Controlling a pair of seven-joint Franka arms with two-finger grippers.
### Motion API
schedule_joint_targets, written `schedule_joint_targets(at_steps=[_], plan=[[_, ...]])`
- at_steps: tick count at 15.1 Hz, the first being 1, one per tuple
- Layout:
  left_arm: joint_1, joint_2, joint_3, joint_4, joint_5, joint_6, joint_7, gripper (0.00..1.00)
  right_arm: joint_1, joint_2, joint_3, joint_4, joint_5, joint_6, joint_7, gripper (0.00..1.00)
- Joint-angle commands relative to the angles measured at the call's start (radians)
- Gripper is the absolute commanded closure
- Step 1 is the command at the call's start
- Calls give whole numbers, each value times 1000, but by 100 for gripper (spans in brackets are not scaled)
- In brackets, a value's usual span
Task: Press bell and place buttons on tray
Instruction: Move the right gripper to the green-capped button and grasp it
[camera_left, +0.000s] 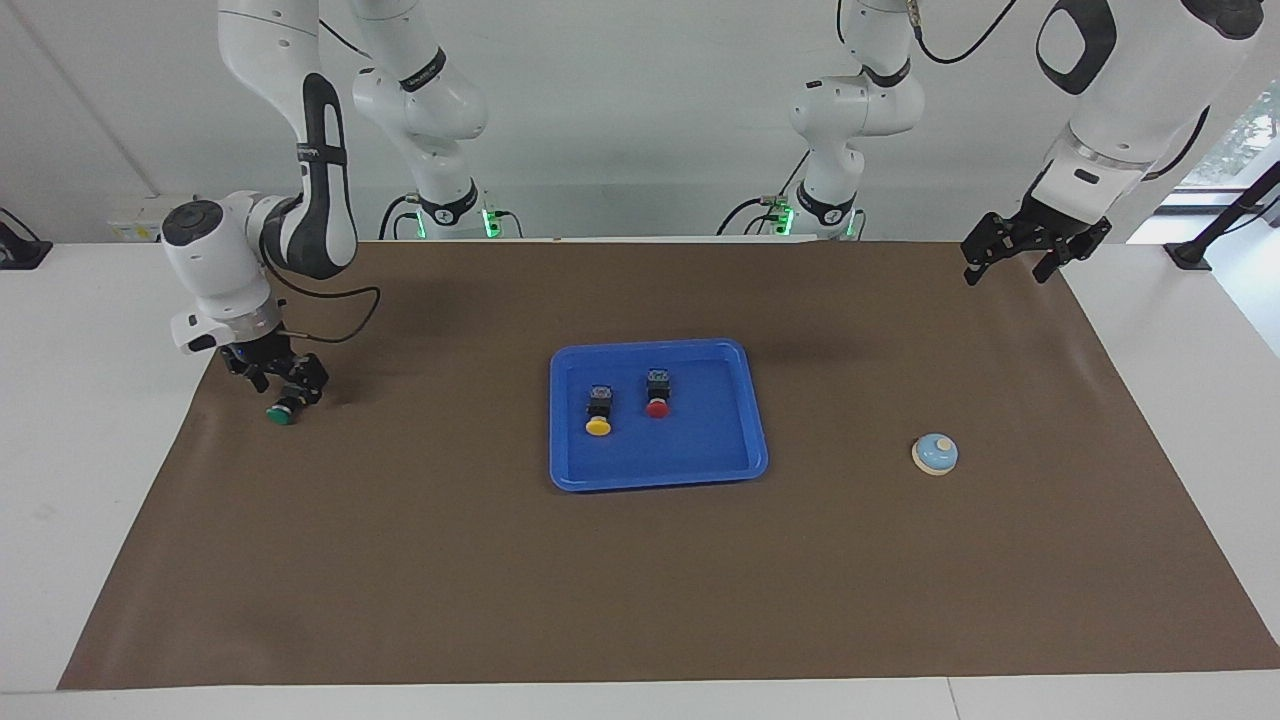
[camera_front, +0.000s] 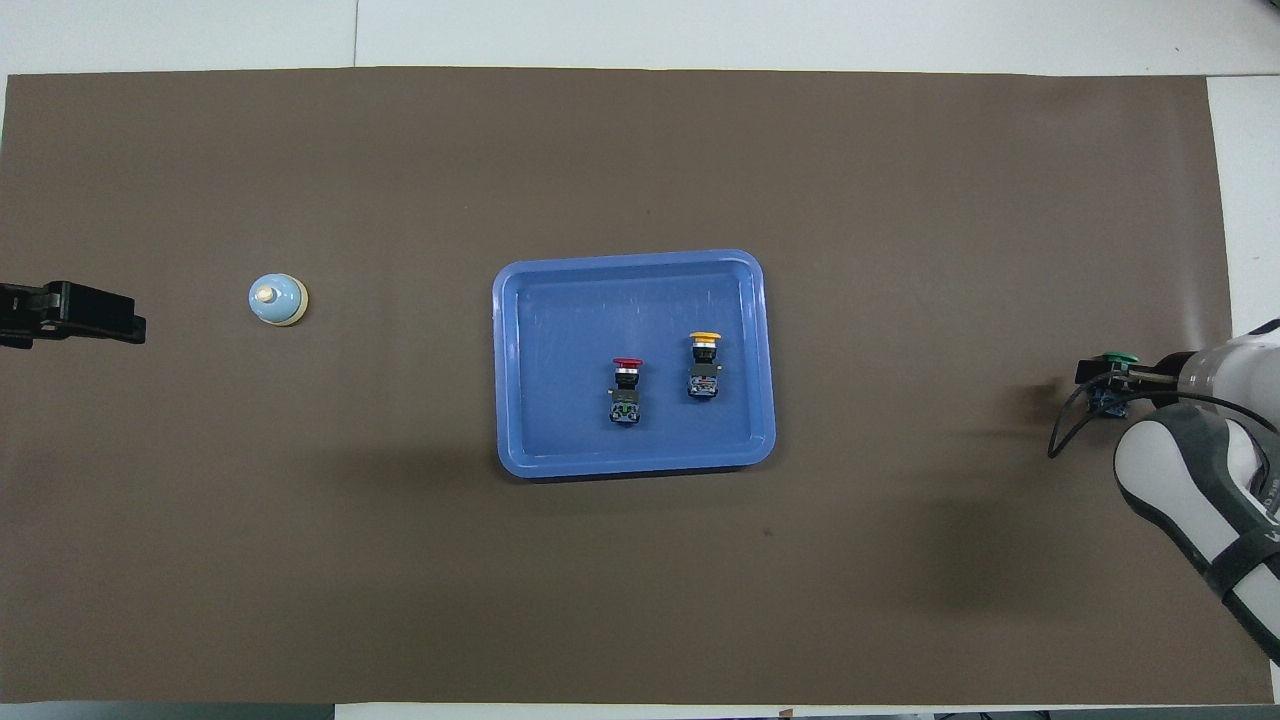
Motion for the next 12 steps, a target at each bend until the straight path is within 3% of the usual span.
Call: schedule_joint_targets(at_steps=[1,5,9,12], plan=[[-2,1,3,7,7,-11,1,0,-22,7,13,-11,-9,28,-3,22],[-2,1,3,7,7,-11,1,0,-22,3,14,-22,-8,25,-5,100],[-2,1,3,7,7,-11,1,0,-8,0,14,-8,-8,-4,-6,100],[-2,0,3,7,7,-11,1,0,42,-6,31,103,6,-173,16,100]])
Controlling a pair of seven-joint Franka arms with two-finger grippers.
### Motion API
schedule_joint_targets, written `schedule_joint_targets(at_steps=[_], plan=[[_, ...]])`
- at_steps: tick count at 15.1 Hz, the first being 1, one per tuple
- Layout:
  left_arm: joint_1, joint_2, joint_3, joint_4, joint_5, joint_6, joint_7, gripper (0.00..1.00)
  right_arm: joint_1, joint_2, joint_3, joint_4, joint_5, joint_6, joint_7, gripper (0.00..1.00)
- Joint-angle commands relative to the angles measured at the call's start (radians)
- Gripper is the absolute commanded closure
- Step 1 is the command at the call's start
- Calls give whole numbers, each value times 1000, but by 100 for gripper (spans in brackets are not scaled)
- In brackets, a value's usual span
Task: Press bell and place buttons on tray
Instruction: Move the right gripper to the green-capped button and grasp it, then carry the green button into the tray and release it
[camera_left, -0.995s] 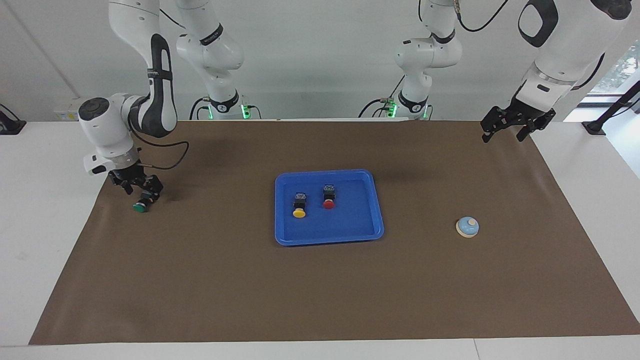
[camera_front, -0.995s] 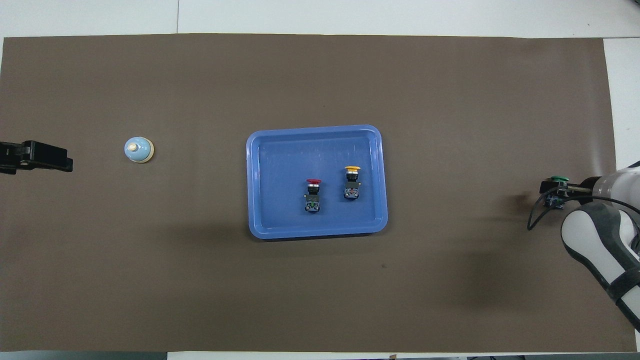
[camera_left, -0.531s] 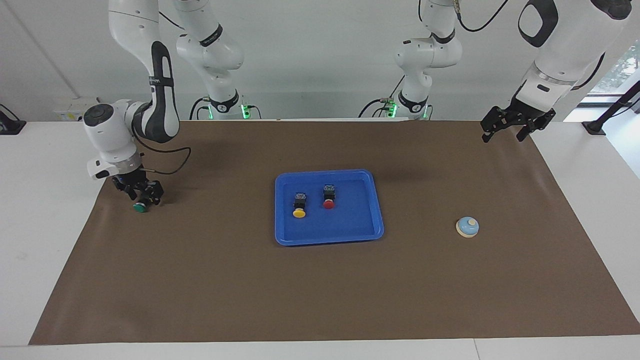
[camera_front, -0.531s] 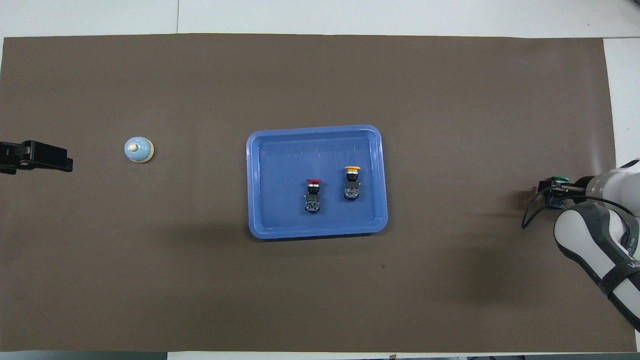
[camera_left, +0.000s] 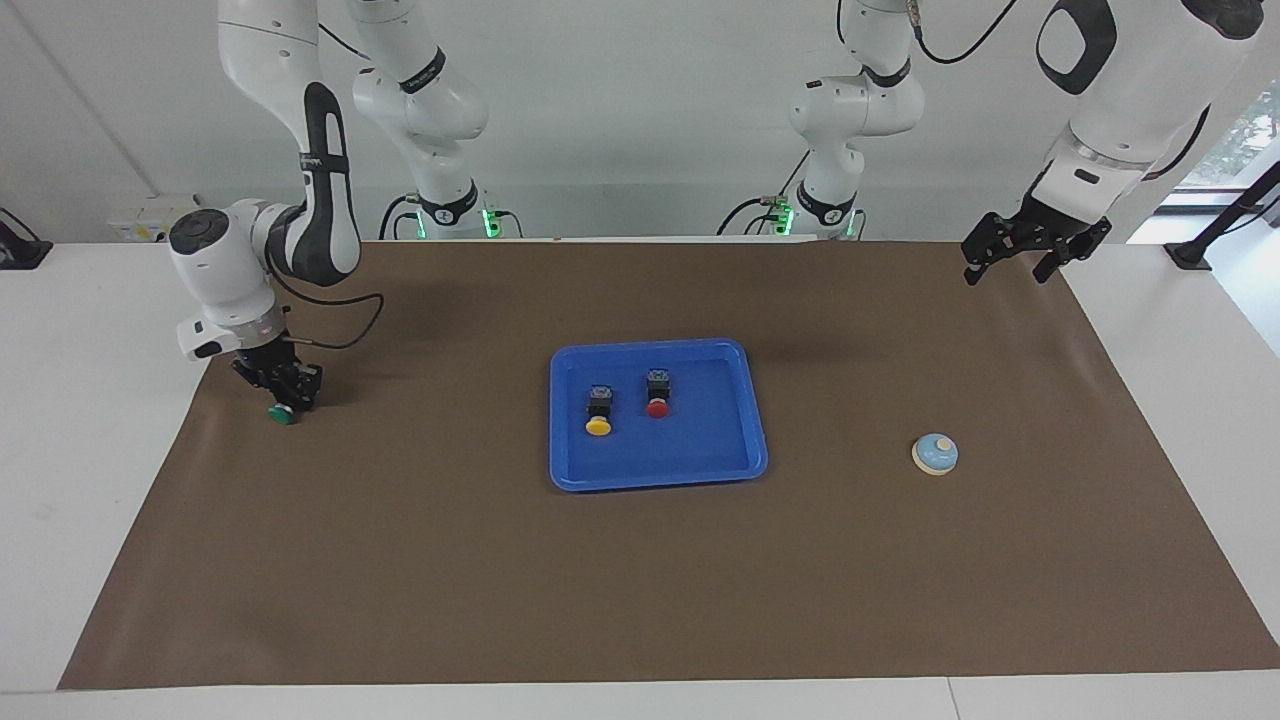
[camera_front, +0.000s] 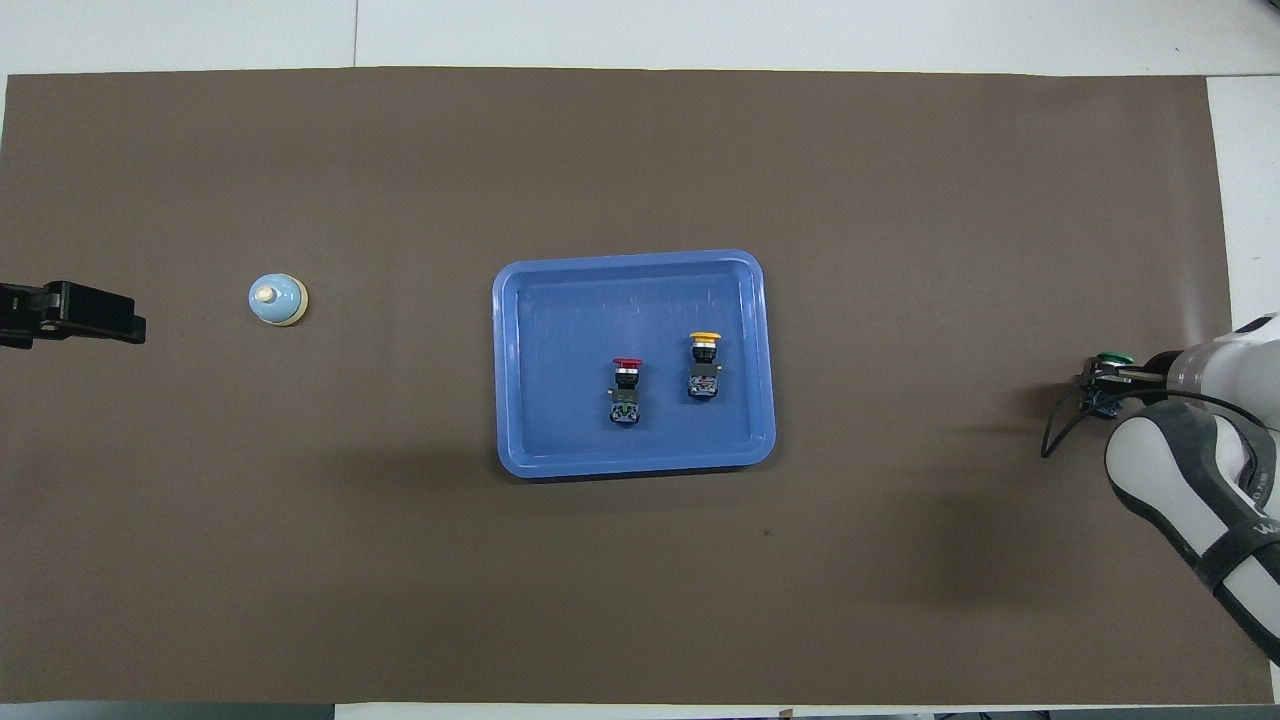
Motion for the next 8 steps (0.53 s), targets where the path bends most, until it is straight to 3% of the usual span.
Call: schedule_joint_targets(at_steps=[1,4,8], plan=[[-2,1,3,7,7,-11,1,0,67,-16,15,131,6,-195,61,100],[-2,1,3,7,7,-11,1,0,199,-6,15,275,5,-397,202,100],[-2,0,3,7,7,-11,1,0,381,20,15,388,8,-484,373,100]])
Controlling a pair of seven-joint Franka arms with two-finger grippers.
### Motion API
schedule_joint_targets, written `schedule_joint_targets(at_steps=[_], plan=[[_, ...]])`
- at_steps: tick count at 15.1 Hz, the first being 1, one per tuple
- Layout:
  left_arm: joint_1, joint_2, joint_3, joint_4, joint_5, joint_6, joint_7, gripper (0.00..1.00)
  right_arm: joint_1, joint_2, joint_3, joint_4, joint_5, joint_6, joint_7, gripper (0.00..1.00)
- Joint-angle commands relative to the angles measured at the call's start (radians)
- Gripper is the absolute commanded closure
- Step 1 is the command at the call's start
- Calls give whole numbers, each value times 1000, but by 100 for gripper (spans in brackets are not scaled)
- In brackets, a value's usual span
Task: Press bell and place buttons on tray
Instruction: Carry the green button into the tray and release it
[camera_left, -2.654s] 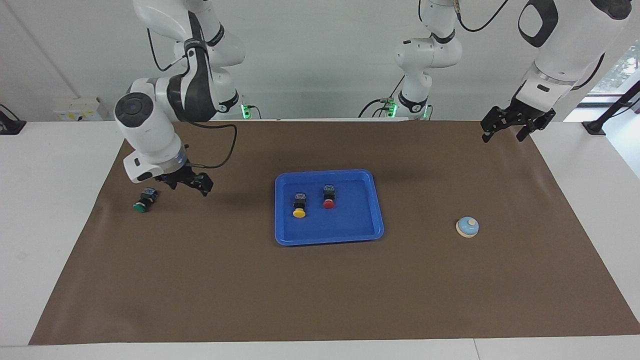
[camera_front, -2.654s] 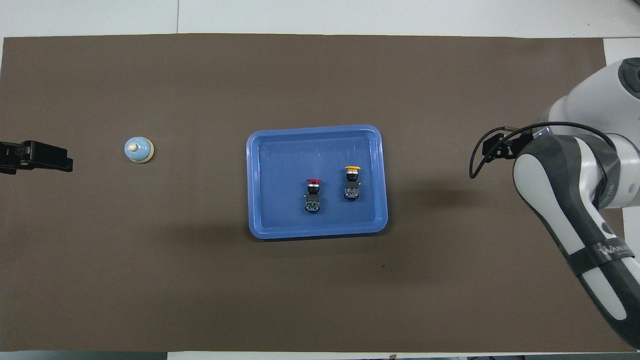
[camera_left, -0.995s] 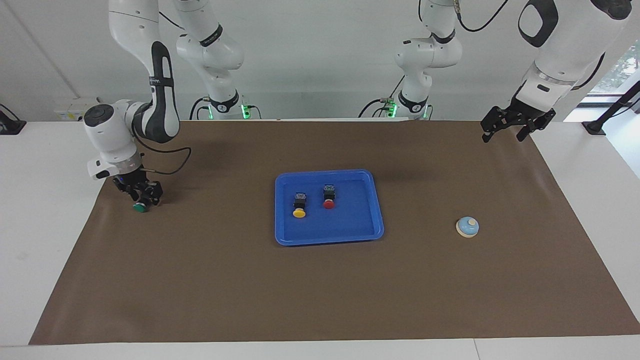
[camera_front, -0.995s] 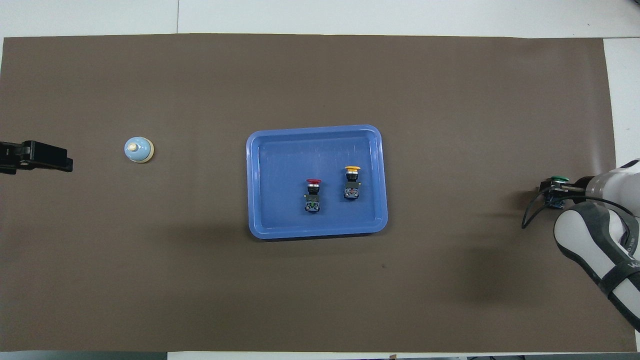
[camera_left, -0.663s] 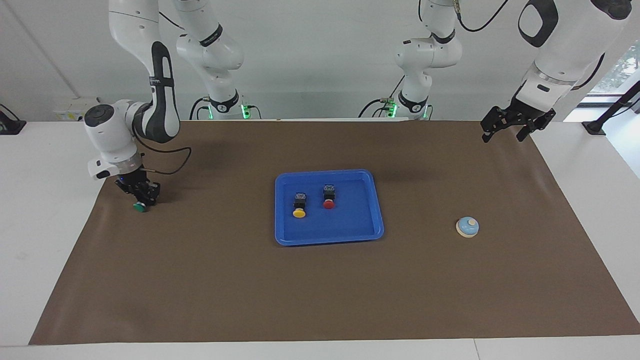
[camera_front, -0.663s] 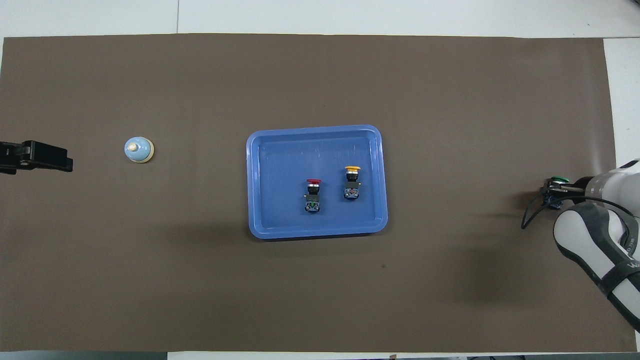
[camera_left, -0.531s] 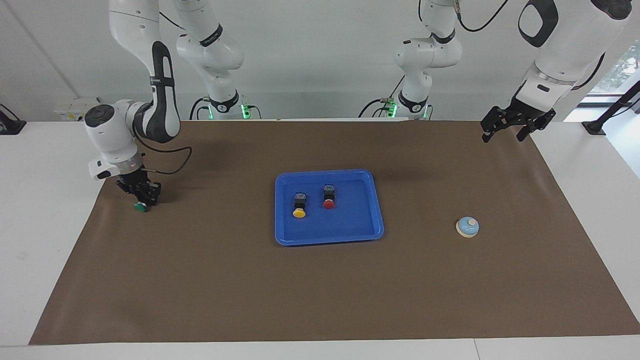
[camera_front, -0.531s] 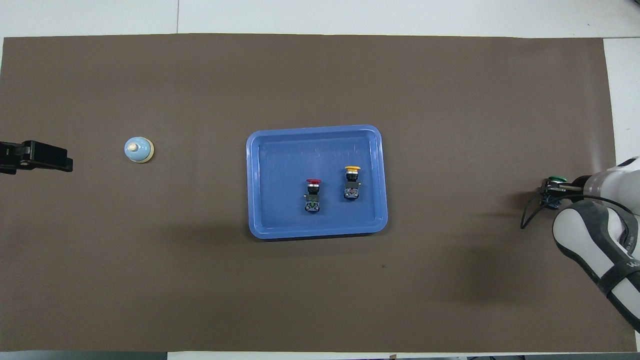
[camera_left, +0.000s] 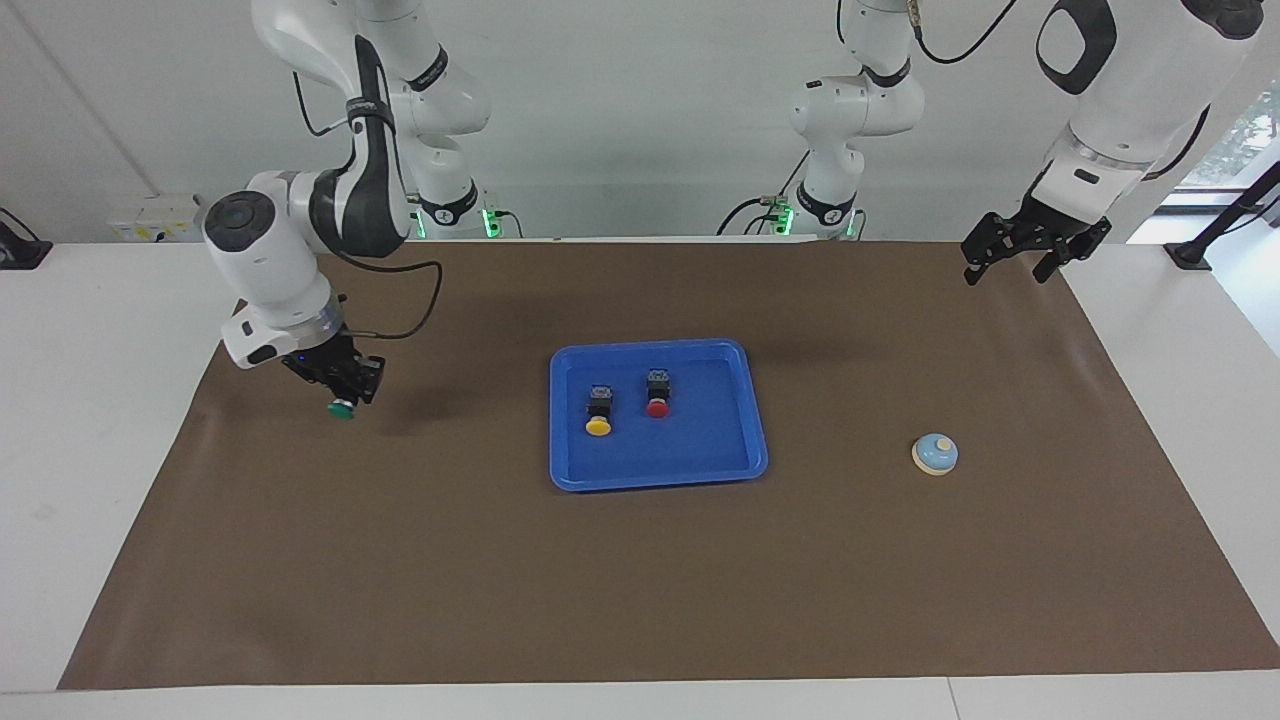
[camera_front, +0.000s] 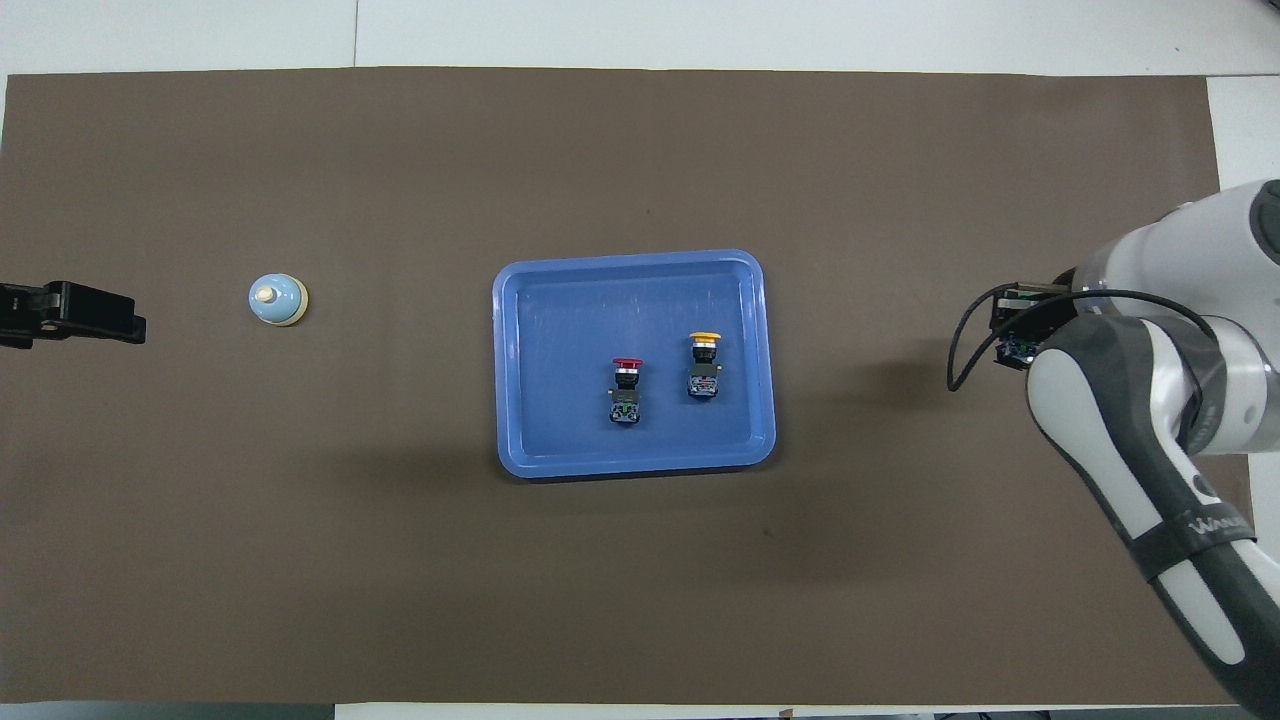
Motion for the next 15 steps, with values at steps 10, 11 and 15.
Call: schedule_joint_targets(at_steps=[10,11,15], plan=[[-2,1,3,7,7,-11,1,0,440,142,-4,254,95,-70,266,100],[-2,0,3,7,7,-13,1,0,469,184,-4,290,91,-70,284,100],[-2,1,3,7,8,-11,1,0,608,355,-7,441,80,-66,451,100]])
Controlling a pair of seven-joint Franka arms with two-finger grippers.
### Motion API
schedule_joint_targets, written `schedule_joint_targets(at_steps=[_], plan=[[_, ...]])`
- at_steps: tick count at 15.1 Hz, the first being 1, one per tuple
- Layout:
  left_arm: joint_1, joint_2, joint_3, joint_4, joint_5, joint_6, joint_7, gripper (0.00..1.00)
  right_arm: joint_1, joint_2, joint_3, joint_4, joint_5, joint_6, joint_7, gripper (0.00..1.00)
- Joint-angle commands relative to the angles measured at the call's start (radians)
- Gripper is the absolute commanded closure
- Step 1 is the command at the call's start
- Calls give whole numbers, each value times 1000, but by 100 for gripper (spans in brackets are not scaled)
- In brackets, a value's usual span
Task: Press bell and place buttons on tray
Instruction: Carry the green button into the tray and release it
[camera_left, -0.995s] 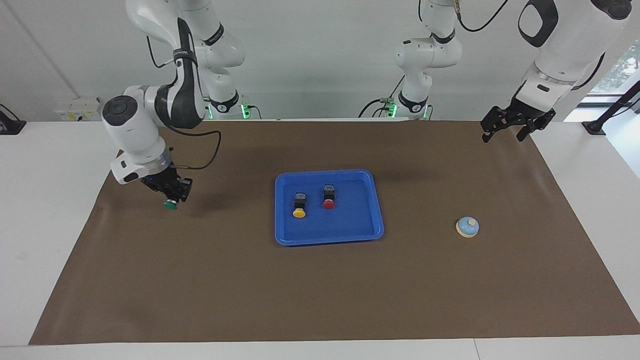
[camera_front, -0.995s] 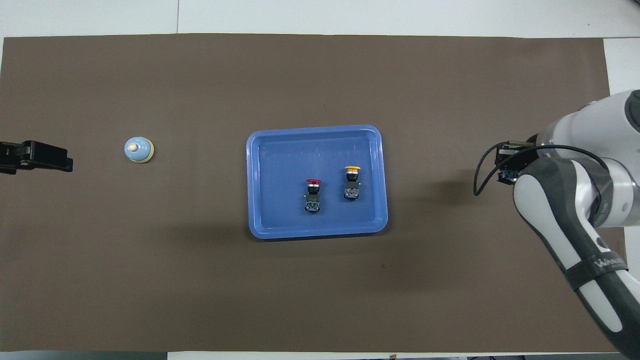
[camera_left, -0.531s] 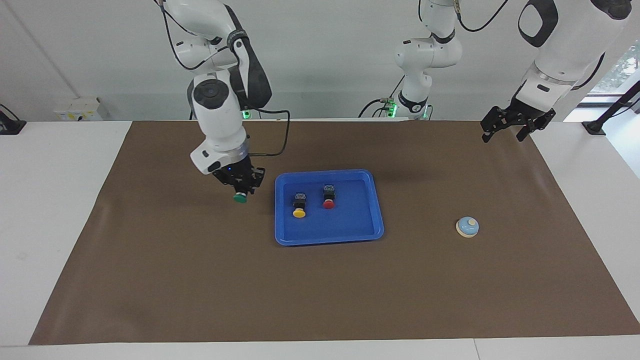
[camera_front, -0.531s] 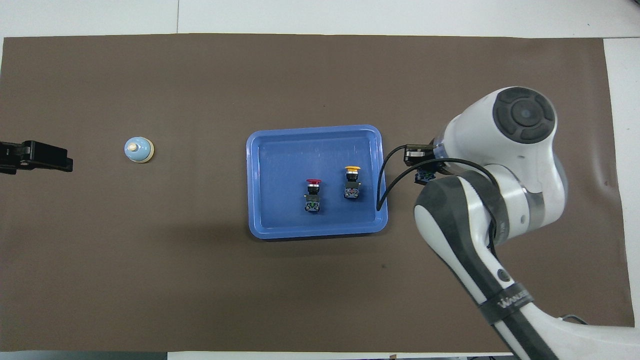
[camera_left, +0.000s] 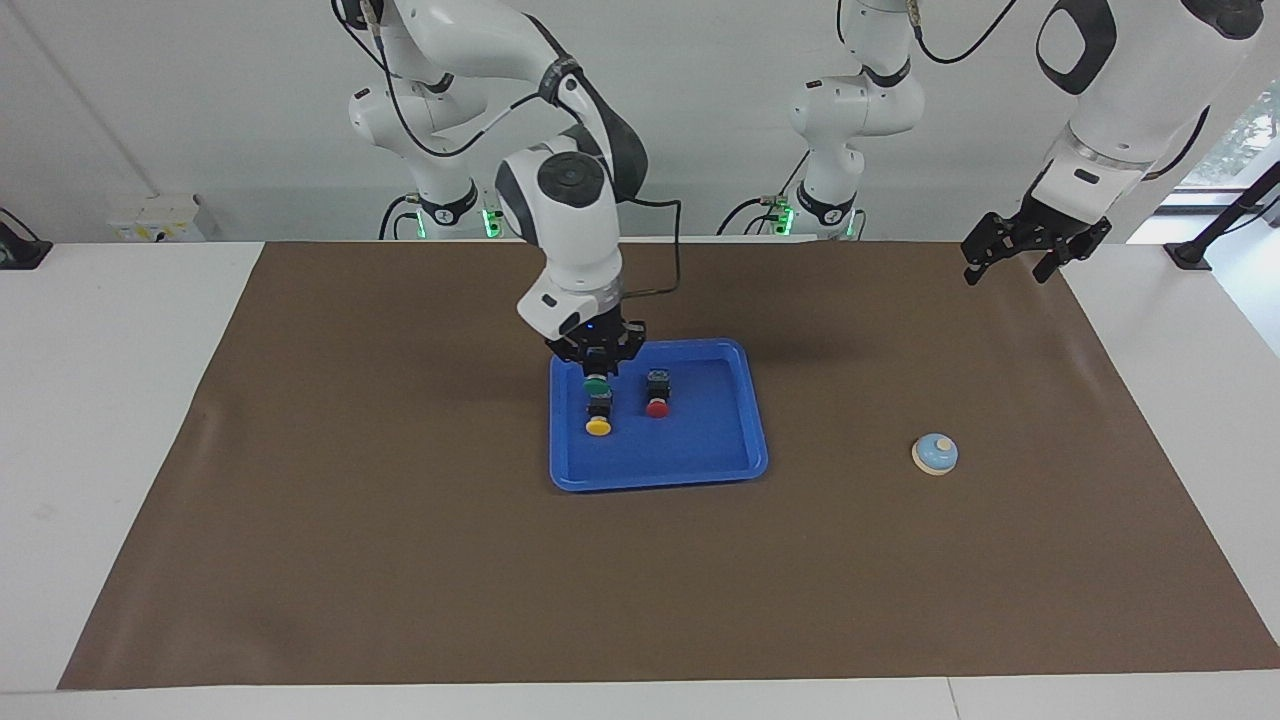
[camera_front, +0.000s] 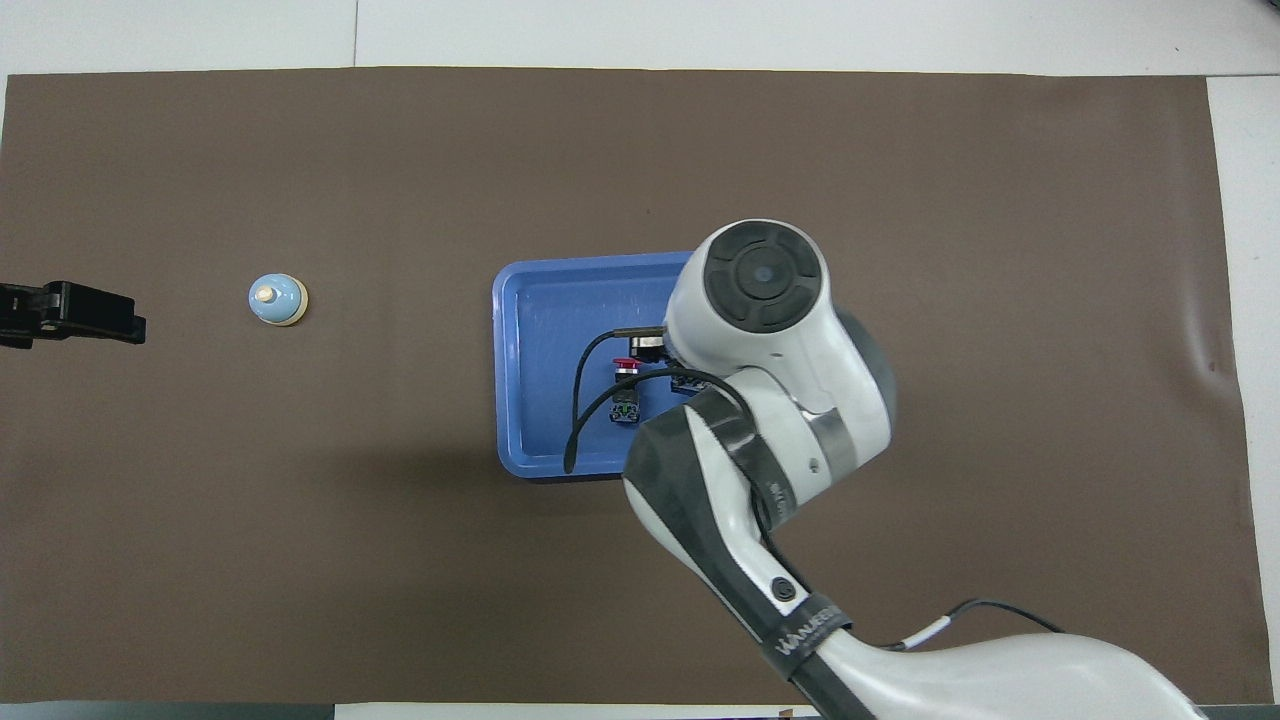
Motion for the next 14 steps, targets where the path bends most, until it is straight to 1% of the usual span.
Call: schedule_joint_targets(at_steps=[1,2,5,7,9,10,14], plan=[[-2,1,3,7,7,-11,1,0,74,157,-8,180,3,-20,100,100],[-2,1,3,7,7,-11,1,0,88,186,-7,212,5,-10,114,100],[-2,1,3,7,7,-13,1,0,134,209,-5,203,3,70,119,100],[-2,1,3,7,7,-11,1,0,173,247,-5,200,-1,92,119,100],[-2,0,3,7,7,-11,1,0,176,249,-5,150,-11,133,109,100],[-2,1,3,7,7,-11,1,0,173,249,-5,140,-11,147,106,100],[-2,0,3,7,7,-11,1,0,176,249,-5,136,-9,145,109,100]])
